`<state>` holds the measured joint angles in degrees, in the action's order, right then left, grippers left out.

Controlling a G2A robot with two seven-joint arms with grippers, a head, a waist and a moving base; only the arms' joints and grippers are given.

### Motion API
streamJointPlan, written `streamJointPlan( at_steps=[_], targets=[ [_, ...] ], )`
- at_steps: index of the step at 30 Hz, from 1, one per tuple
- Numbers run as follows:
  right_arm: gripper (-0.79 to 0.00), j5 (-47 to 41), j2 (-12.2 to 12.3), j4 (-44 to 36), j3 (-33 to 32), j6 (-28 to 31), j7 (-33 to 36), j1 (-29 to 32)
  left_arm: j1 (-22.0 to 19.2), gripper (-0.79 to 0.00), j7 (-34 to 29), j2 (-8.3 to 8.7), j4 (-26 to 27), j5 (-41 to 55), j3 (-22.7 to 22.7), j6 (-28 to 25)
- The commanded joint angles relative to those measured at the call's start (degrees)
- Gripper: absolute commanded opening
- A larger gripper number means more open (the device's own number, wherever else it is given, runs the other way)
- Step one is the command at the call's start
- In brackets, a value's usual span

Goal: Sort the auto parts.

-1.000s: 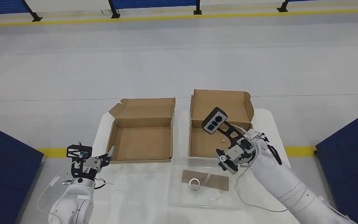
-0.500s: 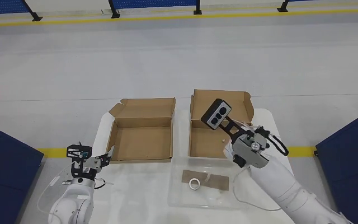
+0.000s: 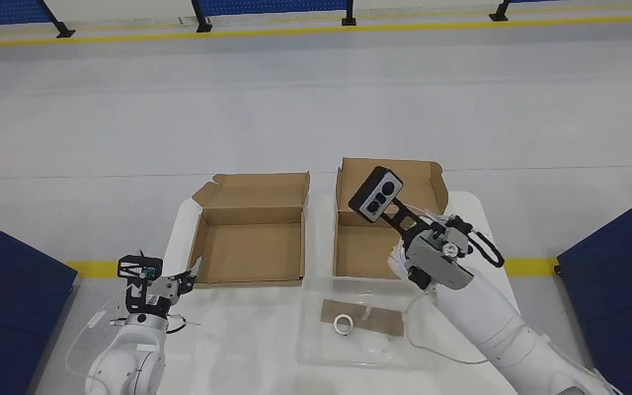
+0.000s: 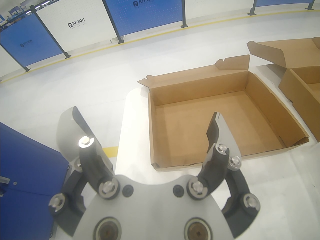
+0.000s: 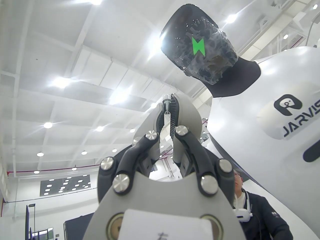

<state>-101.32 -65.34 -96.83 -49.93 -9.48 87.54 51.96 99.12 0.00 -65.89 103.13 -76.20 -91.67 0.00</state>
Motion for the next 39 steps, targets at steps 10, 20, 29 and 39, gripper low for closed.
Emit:
streamJointPlan(
  at_steps=[10, 20, 29, 39],
  targets=[
    [-0.785, -0.88, -1.7, -3.28, -0.94, -2.55, 0.38, 1.42, 0.0, 0.0, 0.0, 0.0, 0.0, 0.0, 0.0, 0.0],
    [-0.785, -0.68, -2.8, -3.77, -1.2, -3.49, 0.46, 1.71, 0.0, 0.0, 0.0, 0.0, 0.0, 0.0, 0.0, 0.0],
    [-0.785, -0.76, -3.23, -6.59, -2.4, -4.44, -1.87, 3.61, 0.0, 0.0, 0.0, 0.0, 0.0, 0.0, 0.0, 0.0],
    [-0.785, -2.31, -4.68, -8.32, -2.96, -5.28, 0.46, 5.01, 0.0, 0.0, 0.0, 0.0, 0.0, 0.0, 0.0, 0.0]
  ],
)
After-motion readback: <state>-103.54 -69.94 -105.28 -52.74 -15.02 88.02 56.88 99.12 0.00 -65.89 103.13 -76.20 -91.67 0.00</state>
